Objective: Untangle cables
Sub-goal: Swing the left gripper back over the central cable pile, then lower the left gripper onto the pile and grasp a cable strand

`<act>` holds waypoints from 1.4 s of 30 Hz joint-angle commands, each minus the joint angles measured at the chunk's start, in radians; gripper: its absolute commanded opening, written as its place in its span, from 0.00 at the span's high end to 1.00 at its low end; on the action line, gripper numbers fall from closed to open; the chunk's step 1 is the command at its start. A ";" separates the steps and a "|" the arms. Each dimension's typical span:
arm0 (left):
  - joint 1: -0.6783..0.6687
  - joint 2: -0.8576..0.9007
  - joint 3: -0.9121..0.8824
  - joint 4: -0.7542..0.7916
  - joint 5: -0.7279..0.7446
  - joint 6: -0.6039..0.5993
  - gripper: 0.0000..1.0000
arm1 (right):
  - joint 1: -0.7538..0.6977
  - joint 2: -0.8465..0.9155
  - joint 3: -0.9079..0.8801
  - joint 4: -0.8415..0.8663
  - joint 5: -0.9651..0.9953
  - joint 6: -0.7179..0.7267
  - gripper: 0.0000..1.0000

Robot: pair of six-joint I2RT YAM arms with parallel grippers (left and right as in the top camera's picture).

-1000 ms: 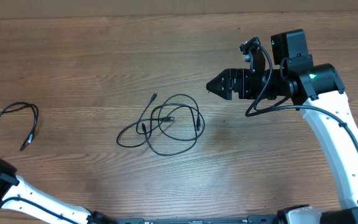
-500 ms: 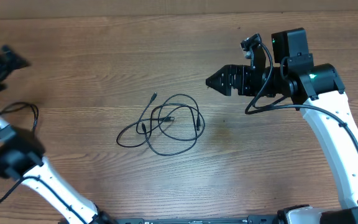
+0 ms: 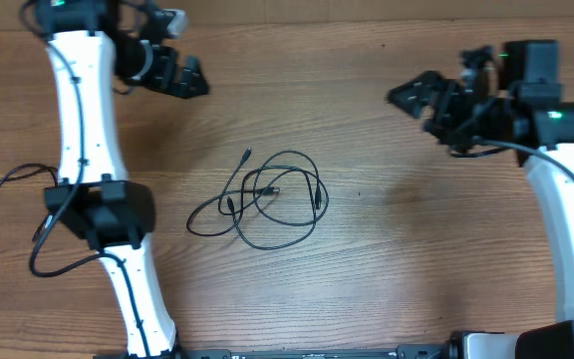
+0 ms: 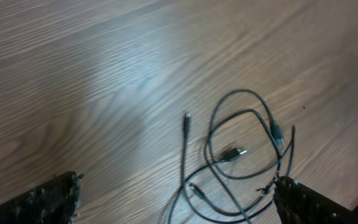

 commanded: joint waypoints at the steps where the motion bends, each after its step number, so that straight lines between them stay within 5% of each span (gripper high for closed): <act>1: -0.082 -0.007 0.001 -0.005 -0.077 -0.027 0.00 | -0.077 -0.007 0.032 -0.030 -0.024 0.005 0.00; 11: -0.243 -0.132 -0.015 -0.005 -0.279 -0.203 0.00 | -0.150 -0.007 0.032 -0.109 -0.024 -0.092 0.00; 14: -0.290 -0.232 -0.138 -0.005 -0.418 -0.278 0.00 | -0.150 -0.007 0.032 -0.111 -0.023 -0.092 0.00; 30: -0.327 -0.666 -0.781 0.010 -0.380 -0.373 0.00 | -0.150 -0.007 0.032 -0.112 -0.023 -0.092 0.00; 42: -0.391 -0.920 -1.307 0.375 -0.387 -0.404 0.00 | -0.150 -0.007 0.032 -0.109 -0.024 -0.092 0.00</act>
